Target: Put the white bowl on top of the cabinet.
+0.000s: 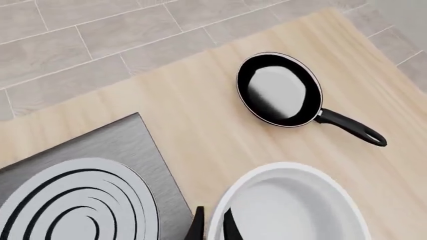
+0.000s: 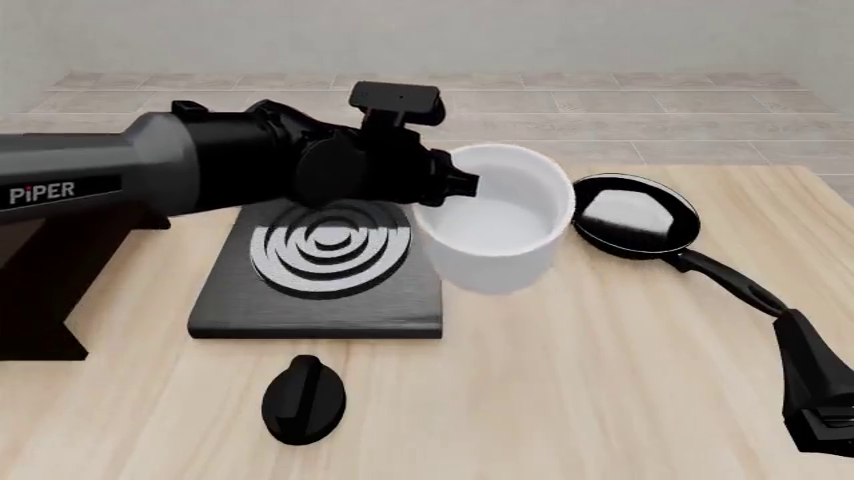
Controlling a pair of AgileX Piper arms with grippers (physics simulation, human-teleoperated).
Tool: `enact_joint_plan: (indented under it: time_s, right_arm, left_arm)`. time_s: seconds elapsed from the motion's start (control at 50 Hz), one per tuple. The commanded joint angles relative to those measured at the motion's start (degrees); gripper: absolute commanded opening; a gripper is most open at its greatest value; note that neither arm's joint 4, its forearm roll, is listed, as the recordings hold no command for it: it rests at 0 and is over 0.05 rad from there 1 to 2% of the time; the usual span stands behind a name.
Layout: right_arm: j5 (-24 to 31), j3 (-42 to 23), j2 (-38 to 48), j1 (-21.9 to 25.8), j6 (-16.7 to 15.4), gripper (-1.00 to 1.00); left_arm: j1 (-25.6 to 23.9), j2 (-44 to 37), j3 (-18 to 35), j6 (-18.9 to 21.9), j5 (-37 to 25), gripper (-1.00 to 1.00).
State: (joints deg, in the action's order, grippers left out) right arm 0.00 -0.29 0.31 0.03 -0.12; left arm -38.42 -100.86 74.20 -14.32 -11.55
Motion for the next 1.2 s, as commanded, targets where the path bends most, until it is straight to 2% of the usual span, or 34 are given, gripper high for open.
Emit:
enact_joint_plan:
  time_s: [0.02, 0.16, 0.34, 0.36, 0.68, 0.92, 1.2]
  right_arm:
    - [0.00, 0.00, 0.00, -0.01, 0.01, 1.00]
    - [0.00, 0.00, 0.00, 0.00, 0.00, 1.00]
    - [0.00, 0.00, -0.01, 0.00, 0.00, 1.00]
    - [0.00, 0.00, 0.00, 0.01, 0.00, 1.00]
    - [0.00, 0.00, 0.00, 0.01, -0.01, 1.00]
    - [0.00, 0.00, 0.00, 0.00, -0.01, 1.00]
    - [0.01, 0.00, 0.01, 0.01, 0.00, 1.00]
  left_arm:
    - [4.89, 1.09, -0.49, 2.53, 1.02, -1.00]
    - [7.44, 1.86, 0.13, 4.32, 0.37, -1.00]
    - [9.08, 2.31, -1.22, 4.37, 1.47, -1.00]
    - [9.64, 1.97, -1.14, 3.28, 1.45, -1.00]
    - [14.15, 0.08, -2.34, 4.05, 3.83, -1.00]
    - [18.96, -0.28, -0.58, 5.16, 3.12, -1.00]
    - [24.65, 1.71, 5.03, 6.38, -2.26, -1.00]
